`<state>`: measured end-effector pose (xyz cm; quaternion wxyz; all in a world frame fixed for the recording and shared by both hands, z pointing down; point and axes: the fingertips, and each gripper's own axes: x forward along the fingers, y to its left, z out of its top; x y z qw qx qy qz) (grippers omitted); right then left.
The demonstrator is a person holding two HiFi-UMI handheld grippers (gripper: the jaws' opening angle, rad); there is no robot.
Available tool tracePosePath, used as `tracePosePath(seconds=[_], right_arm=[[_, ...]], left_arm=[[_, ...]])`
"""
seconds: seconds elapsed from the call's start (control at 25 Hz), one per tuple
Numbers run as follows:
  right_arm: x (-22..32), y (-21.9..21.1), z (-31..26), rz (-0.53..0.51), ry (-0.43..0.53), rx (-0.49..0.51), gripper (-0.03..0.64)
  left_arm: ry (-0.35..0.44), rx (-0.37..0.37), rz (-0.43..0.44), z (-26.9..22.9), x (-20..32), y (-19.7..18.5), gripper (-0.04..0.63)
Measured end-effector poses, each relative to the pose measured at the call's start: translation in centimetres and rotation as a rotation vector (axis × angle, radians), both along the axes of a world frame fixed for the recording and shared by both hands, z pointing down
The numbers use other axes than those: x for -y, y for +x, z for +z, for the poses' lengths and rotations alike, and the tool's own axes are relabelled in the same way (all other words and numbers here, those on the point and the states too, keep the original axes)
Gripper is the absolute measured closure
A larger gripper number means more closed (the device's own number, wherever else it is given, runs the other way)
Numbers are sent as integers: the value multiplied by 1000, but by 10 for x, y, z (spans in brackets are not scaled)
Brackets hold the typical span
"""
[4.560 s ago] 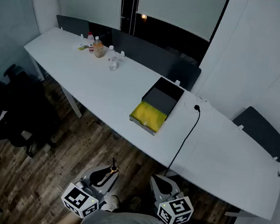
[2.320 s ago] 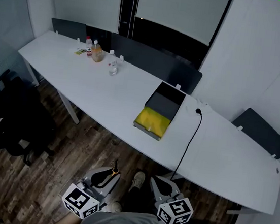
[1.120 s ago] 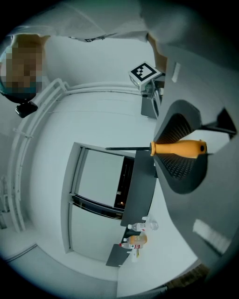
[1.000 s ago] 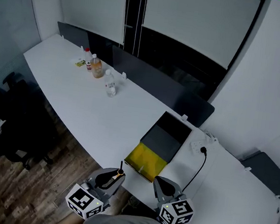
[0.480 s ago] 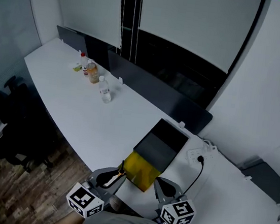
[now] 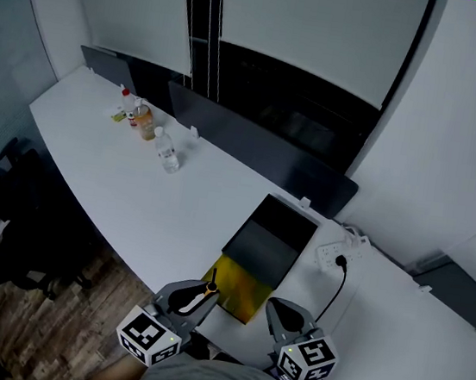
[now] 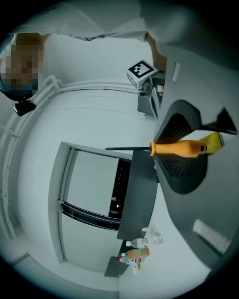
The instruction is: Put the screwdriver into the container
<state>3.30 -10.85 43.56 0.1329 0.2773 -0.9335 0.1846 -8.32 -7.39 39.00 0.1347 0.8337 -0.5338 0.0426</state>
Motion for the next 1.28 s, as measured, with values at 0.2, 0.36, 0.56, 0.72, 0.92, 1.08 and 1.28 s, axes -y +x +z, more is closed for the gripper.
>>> tracePosePath(seconds=[0.2, 0.36, 0.56, 0.72, 0.92, 1.08, 1.28], right_arm=[[5, 1, 1, 63, -16, -2, 601], [5, 2, 5, 112, -39, -11, 601], [7, 1, 6, 157, -41, -23, 601], [9, -1, 8, 183, -47, -29, 601], [5, -2, 13, 210, -61, -35, 601], [1, 2, 18, 236, -75, -38, 601], [-2, 7, 26, 263, -94, -39, 601]], left_arm=[[-14, 4, 64, 1, 14, -1, 528], [-29, 6, 119, 4, 23, 0, 528], [-51, 11, 174, 14, 33, 1, 528], [-73, 31, 216, 24, 37, 2, 528], [-108, 62, 267, 39, 39, 6, 526], [-136, 105, 310, 53, 39, 11, 528], [-156, 152, 356, 67, 41, 19, 528]])
